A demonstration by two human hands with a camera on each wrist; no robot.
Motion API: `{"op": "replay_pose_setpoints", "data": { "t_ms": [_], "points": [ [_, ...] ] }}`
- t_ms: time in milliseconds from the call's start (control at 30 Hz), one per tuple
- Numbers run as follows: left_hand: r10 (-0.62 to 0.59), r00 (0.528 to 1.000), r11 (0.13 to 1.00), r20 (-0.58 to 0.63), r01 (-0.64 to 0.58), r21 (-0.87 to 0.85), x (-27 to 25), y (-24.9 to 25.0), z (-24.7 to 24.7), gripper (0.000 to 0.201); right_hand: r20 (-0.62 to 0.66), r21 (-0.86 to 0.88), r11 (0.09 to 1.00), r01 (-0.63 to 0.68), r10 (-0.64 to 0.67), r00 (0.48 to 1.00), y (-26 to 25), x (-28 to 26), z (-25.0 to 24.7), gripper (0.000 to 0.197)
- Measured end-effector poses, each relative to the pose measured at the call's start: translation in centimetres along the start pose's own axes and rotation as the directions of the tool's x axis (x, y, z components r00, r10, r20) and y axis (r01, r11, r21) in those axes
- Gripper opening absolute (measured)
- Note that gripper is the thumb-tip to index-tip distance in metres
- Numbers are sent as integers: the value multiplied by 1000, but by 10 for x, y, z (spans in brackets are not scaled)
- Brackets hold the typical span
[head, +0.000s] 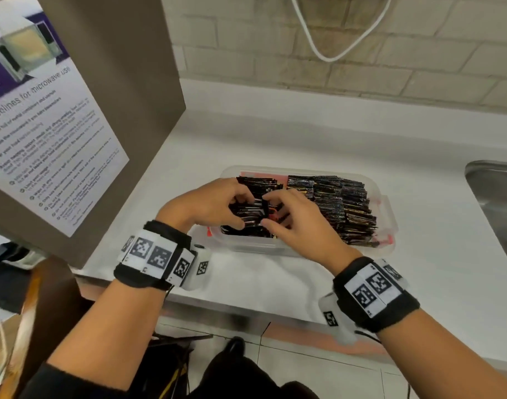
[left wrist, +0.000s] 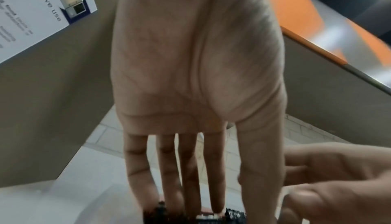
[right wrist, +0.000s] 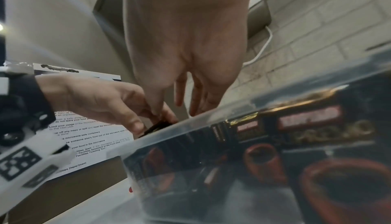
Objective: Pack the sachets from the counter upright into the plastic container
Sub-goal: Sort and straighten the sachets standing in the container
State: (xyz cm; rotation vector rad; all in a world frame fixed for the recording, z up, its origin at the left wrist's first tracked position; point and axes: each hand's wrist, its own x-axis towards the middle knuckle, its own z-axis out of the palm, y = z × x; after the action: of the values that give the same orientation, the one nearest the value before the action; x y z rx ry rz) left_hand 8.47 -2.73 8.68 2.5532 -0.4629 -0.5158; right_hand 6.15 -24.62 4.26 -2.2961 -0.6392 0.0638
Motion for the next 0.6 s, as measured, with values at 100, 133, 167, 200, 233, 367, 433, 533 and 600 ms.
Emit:
{"op": "replay_pose_setpoints", "data": {
  "t_ms": [100, 133, 167, 200, 233, 367, 433, 533, 600],
  "points": [
    [25, 999, 1000, -34, -25, -9, 1, -8, 10, 43, -24, 58, 993, -103, 105, 994, -4, 13, 10, 39],
    [31, 999, 999, -42, -32, -22, 0, -11, 12, 41, -34, 73, 990, -118, 121, 992, -4, 15, 12, 35],
    [36, 998, 999, -50, -38, -37, 0, -13, 13, 39, -39, 81, 988, -129, 132, 990, -4, 16, 14, 31],
    [40, 998, 998, -58, -43, -48, 0, -16, 13, 38, -44, 87, 987, -138, 142, 989, -3, 18, 16, 27],
    [43, 997, 998, -66, -46, -51, 1, -18, 13, 38, -49, 96, 984, -148, 153, 987, -2, 19, 17, 25],
    [52, 993, 999, -108, -50, 17, 6, -20, 14, 40, -88, 146, 967, -207, 221, 971, 2, 23, 22, 25],
    [62, 992, 998, -106, -58, 32, 8, -21, 17, 43, -100, 188, 954, -235, 257, 961, 6, 22, 26, 25],
    [76, 992, 993, -105, -65, 97, 13, -21, 18, 44, -114, 222, 942, -251, 281, 953, 8, 23, 28, 25],
    [88, 988, 989, -125, -71, 133, 15, -20, 19, 40, -124, 242, 939, -244, 279, 952, 8, 23, 29, 25]
  ]
}}
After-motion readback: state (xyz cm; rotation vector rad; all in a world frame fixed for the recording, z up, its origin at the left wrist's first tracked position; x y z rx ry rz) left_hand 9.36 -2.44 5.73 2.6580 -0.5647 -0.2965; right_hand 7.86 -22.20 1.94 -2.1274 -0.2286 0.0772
